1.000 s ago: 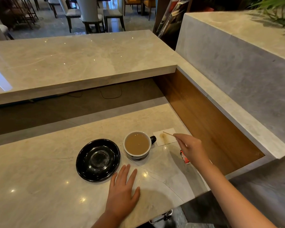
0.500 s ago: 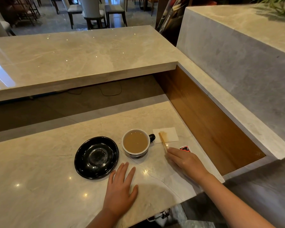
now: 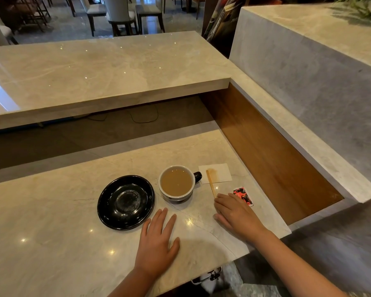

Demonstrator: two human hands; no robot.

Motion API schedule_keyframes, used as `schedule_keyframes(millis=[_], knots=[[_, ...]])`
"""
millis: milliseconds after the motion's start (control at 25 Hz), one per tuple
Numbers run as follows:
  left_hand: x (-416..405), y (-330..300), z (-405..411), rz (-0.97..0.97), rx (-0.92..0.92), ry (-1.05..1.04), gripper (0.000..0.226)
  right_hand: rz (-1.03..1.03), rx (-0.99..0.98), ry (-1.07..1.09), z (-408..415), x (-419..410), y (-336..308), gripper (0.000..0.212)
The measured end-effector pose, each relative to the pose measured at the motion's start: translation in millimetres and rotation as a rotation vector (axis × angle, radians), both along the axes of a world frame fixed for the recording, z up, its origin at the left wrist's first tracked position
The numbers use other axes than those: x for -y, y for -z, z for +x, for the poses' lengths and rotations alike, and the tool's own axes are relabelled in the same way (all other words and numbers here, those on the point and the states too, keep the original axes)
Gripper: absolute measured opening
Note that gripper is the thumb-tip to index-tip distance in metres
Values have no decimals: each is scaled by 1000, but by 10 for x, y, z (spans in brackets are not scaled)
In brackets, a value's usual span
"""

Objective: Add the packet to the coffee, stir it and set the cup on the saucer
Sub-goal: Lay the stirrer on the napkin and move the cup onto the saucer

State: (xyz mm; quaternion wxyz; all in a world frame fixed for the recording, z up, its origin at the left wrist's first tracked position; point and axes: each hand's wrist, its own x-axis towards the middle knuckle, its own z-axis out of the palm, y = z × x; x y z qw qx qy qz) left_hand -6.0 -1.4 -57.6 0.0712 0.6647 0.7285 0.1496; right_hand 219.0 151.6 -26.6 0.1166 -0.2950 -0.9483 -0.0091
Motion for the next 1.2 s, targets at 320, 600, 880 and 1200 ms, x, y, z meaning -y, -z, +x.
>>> schedule_keyframes(millis=[320, 600, 880, 1200], knots=[[12, 15, -11, 7, 2, 7, 57, -111, -68, 97, -145, 75, -238, 22], [23, 17, -26, 46, 32, 24, 54, -186, -32, 102, -921, 61, -773, 75], [84, -22, -121, -19, -6, 85, 62, -394, 367, 120, -1471, -203, -765, 105], [167, -25, -205, -28, 27, 108, 61, -400, 469, 76, -1634, -383, -741, 110]])
